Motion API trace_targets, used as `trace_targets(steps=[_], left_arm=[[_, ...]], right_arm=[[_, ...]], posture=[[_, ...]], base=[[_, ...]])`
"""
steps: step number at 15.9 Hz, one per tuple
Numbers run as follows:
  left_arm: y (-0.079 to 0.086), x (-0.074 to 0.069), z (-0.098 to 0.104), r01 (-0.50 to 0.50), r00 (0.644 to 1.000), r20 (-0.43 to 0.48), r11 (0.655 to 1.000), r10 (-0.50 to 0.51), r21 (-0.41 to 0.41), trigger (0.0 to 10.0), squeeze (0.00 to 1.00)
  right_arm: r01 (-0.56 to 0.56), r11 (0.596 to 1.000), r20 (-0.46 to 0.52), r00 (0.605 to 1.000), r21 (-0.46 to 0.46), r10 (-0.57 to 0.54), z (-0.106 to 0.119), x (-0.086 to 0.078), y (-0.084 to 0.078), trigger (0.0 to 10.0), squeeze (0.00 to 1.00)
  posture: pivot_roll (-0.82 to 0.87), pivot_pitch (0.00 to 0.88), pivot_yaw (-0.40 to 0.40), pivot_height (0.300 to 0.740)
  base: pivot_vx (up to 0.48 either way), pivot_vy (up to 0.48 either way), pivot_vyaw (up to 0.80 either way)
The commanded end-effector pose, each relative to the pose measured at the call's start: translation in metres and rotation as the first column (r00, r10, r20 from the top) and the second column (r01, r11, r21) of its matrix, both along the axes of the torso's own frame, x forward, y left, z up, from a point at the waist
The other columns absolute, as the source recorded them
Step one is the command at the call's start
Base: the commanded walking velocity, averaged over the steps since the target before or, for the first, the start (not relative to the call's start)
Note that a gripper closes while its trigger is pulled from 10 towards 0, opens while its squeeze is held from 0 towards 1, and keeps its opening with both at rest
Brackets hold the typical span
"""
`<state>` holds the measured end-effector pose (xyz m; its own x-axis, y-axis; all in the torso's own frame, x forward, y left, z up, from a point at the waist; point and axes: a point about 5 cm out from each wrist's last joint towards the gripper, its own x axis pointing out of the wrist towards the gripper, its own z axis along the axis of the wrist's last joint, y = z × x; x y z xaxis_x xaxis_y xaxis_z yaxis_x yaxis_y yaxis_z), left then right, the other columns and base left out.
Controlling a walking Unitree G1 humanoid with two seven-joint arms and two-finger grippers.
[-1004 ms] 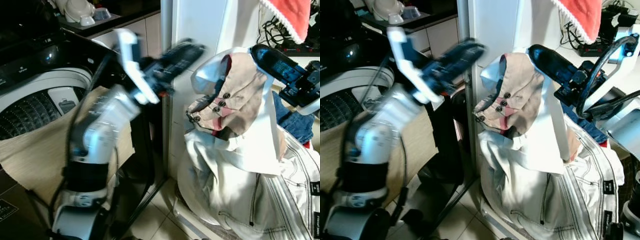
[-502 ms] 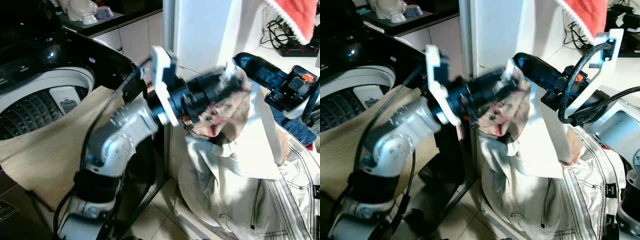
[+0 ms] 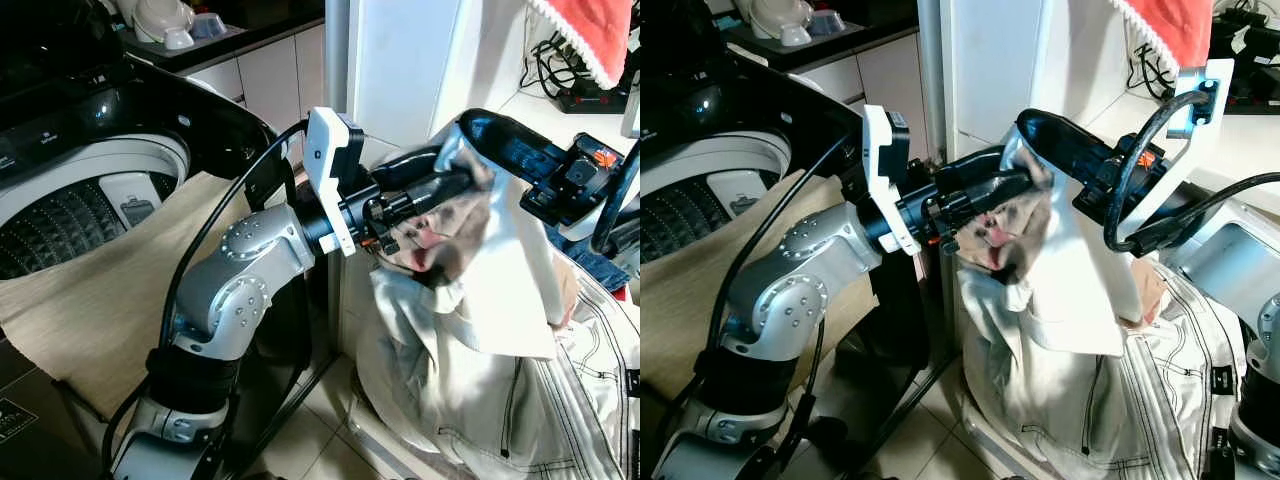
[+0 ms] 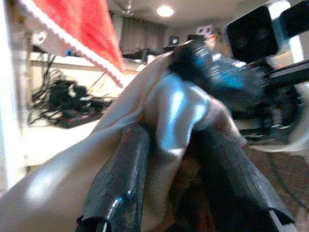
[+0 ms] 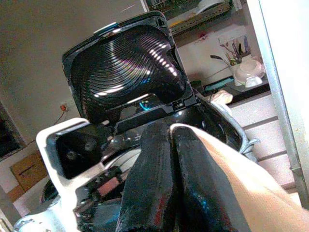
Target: Clothes washing
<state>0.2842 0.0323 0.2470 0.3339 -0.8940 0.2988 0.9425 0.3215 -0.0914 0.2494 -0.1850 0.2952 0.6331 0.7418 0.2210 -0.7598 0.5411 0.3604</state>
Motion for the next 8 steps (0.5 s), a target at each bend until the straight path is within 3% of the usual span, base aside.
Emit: trace_targets(steps=[1,8], left_arm=[[-0.0005,0.0034,0.0015,-0.025,1.000,0.015,0.999,0.024,0.026,0.0,0.00],[-0.0018,0.0031,0.0038,-0.019,1.000,0.021,1.000,0.019,-0.010,0.0,0.00]], right_arm=[[-0.011,1.000,0.024,1.000,0.002,0.011,0.0039,-0.0024,0.0031,0.0,0.00],[-0.008,1.000,0.019,1.000,-0.004,0.008,0.0020,-0.0024,0.0035,0.0,0.00]], posture=[[-0.21,0.000,0.069,0.740],[-0.21,0.000,0.069,0.740]], base=[[0.000,0.000,0.00],[0.000,0.000,0.00]])
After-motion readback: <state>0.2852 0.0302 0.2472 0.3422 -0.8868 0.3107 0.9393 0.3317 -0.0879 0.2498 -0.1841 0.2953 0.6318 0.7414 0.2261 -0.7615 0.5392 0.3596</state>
